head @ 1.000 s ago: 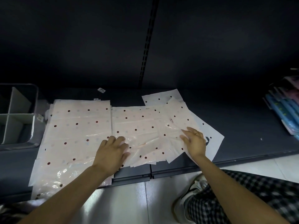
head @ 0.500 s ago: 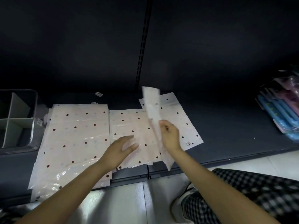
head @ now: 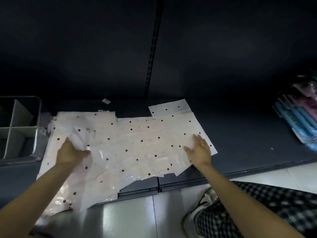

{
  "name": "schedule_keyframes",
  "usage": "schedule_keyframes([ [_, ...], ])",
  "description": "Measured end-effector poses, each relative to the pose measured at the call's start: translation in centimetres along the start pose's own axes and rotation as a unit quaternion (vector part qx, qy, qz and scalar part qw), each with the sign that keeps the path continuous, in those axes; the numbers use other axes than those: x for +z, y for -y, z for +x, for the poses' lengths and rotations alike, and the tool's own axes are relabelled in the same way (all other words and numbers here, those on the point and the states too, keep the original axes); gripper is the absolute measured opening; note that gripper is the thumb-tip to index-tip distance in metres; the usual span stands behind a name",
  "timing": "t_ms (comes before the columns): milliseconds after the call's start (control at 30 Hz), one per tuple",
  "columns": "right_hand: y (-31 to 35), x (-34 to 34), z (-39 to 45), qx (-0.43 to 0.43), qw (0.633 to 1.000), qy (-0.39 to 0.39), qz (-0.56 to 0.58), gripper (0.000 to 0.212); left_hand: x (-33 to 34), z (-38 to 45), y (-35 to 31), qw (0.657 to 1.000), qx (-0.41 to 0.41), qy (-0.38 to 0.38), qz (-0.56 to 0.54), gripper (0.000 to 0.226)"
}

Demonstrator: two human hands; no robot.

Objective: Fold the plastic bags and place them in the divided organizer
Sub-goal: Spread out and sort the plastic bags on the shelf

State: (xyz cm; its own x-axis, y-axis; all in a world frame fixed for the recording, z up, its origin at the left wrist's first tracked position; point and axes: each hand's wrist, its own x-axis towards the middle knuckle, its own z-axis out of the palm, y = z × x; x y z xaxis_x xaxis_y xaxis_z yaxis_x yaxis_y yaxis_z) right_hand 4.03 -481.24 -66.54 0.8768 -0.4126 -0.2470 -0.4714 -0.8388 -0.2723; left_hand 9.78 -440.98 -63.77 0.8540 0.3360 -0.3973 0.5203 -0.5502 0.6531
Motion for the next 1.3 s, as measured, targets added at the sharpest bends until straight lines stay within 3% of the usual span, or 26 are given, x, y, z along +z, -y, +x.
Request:
schedule_keyframes([
  [100,-3.5,-0.2,0.7,0.015,0.999,0.026,-0.042,0.065,-1.1,1.2,1.0,0.997,0.015,-0.050,0.062,0.061],
  [233,-4.5,-0.9,0.8,0.039,0.995,-0.078,0.045,0.036,-2.0,1.4,1.6,0.991,0.031,-0.118,0.062,0.071],
  [367,-4.6,-1.8,0.9,0.079,0.975,-0.158,0.135,0.021,-1.8,0.3,1.4,0.969,0.142,-0.198,0.049,0.098],
  [500,-2.9,-3.4,0.8,0.015,0.947,-0.174,0.271,0.022,-1.1,-1.0,0.6,0.942,0.229,-0.233,0.073,0.091],
  [567,-0.9,-4.5,0.6,-0.035,0.945,-0.175,0.275,0.024,-0.3,-1.8,-0.1,0.942,0.272,-0.181,0.074,0.083],
  [667,2.8,-6.3,0.0,-0.136,0.930,-0.153,0.305,0.024,1.8,-3.6,-1.8,0.951,0.306,-0.029,0.039,0.076],
  [867,9.2,-10.3,-2.2,-0.287,0.906,-0.080,0.302,0.025,6.1,-8.0,-7.0,0.930,0.290,0.199,-0.104,0.090],
  [933,10.7,-11.2,-2.7,-0.307,0.896,-0.042,0.320,0.029,6.9,-9.0,-8.9,0.918,0.260,0.231,-0.189,0.079],
  [1033,11.6,-11.3,-2.4,-0.332,0.898,-0.012,0.287,0.033,7.6,-8.7,-10.2,0.920,0.226,0.177,-0.267,0.056],
  [1100,10.8,-10.3,-1.5,-0.314,0.914,-0.031,0.255,0.042,7.4,-8.2,-9.6,0.930,0.183,0.135,-0.288,0.052],
  [1200,7.4,-7.4,0.3,-0.153,0.952,-0.069,0.255,0.054,7.2,-7.0,-7.3,0.945,0.101,0.119,-0.287,0.062],
  [1300,2.1,-3.7,1.0,-0.009,0.986,0.005,0.165,0.070,7.7,-6.1,-4.8,0.960,0.045,0.110,-0.255,0.067],
])
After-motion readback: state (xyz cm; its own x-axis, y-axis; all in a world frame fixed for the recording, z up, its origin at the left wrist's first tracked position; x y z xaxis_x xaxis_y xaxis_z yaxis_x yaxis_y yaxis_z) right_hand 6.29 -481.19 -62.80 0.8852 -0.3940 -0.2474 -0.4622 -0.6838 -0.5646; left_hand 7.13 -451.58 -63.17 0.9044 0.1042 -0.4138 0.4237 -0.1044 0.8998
